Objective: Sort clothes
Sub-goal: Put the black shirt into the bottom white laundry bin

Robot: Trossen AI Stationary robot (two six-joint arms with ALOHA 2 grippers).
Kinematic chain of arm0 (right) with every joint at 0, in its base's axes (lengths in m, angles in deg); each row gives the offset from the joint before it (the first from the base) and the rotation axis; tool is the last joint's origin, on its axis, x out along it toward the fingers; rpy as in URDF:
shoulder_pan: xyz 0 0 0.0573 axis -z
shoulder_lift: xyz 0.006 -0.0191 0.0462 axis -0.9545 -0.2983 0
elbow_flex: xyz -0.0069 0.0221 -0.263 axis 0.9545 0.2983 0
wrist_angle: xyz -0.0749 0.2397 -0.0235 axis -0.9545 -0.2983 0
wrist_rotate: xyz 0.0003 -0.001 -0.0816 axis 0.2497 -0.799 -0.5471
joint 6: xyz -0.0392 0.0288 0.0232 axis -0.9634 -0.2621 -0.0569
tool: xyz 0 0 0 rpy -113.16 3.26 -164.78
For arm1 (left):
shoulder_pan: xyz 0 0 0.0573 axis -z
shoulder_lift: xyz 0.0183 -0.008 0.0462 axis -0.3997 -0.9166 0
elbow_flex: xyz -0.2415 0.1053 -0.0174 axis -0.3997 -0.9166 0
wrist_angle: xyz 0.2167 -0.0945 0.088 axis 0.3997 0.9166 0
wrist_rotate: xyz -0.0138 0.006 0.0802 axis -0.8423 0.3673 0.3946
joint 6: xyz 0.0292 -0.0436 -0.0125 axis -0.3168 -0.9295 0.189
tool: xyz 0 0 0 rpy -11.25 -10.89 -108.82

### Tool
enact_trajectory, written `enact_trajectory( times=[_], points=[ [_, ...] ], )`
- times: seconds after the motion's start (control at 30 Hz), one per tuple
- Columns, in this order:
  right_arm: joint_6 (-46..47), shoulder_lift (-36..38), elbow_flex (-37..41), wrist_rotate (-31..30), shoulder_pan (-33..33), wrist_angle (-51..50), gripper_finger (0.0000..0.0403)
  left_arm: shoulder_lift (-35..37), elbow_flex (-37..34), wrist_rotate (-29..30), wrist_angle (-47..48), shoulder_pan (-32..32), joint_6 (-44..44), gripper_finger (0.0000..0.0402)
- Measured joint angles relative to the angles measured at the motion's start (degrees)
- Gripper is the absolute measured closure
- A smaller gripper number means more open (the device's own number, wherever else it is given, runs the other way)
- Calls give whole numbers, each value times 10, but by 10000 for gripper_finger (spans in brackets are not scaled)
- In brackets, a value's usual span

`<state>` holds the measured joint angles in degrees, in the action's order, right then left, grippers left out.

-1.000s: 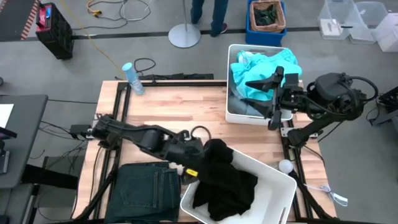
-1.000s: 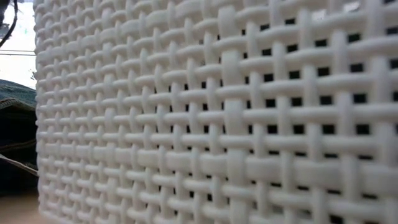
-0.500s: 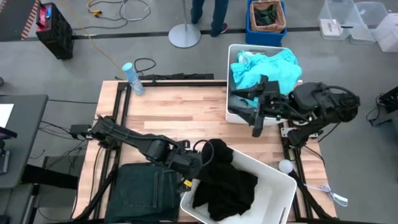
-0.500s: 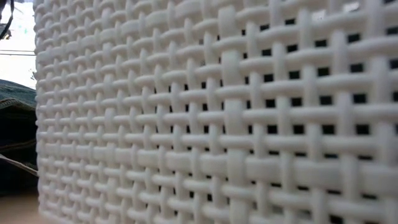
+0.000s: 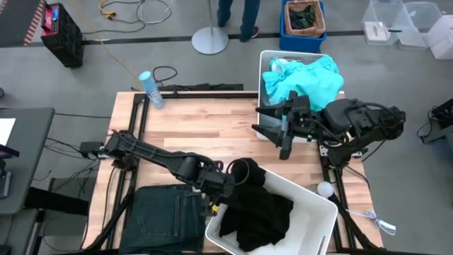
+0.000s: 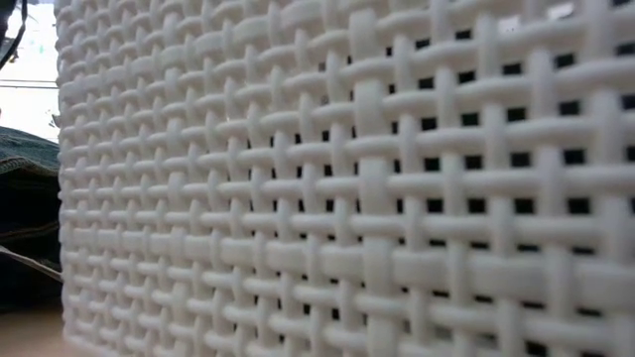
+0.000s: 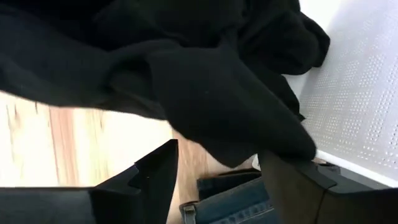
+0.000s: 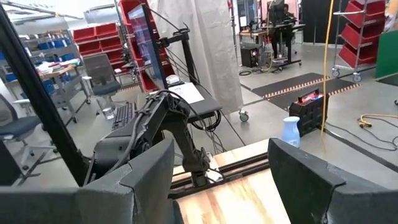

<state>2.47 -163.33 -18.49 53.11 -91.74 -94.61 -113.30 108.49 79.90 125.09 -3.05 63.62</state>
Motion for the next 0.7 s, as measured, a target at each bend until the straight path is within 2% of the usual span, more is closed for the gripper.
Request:
enact_trajectory(
  times=[0.13,0.37,0.57,0.7],
  points=[
    [11,0,0,0,0,0,126,0,0,17,-4,0,13,231],
    [12,0,0,0,0,0,126,14,3,33,-9,0,34,382],
    [12,0,0,0,1,0,126,53,3,77,-9,0,37,399],
    [11,0,0,0,9,0,126,96,3,88,-83,5,54,400]
  ],
)
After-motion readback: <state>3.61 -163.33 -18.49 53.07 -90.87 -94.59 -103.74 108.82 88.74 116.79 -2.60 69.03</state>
